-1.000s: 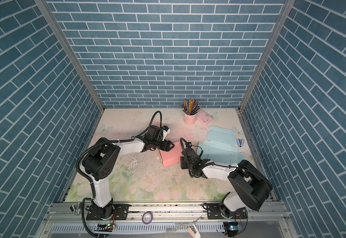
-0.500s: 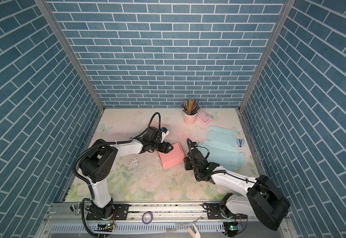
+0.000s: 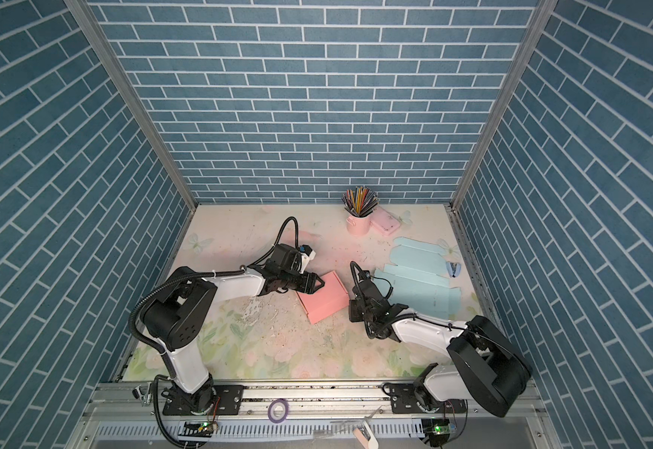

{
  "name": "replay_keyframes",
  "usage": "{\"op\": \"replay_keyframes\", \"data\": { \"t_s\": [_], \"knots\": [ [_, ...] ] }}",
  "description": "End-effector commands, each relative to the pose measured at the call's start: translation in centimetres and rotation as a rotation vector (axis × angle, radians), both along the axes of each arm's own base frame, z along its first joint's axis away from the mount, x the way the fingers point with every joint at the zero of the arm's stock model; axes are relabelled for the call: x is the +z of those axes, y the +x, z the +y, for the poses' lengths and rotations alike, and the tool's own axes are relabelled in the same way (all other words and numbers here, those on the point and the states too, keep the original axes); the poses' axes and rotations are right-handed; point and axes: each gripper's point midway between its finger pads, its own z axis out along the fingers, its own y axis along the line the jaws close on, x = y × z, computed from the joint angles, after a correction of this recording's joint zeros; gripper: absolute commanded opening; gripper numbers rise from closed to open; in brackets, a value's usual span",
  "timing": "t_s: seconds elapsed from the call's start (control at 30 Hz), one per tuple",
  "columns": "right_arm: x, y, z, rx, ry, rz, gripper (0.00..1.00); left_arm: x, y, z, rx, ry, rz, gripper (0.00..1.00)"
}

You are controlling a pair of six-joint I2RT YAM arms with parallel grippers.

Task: Fold the paper box
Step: 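Turn the pink box with the right gripper while the left presses its top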

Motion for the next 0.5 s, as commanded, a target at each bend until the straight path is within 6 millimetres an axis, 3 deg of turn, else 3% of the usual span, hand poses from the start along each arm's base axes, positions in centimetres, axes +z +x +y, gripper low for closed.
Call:
{"op": "replay_keyframes", "data": {
  "t_s": [0.0,0.47],
  "knots": [
    [1.3,1.1,1.4,0.008,0.058,-0.03,0.07,0.1,-0.8,0.2,-0.005,0.001,0.014,0.67],
    [0.6,2.2,2.6,0.014,0.053,-0.026,0.06,-0.3,-1.1,-0.1,-0.014,-0.012,0.019,0.66]
  ]
}}
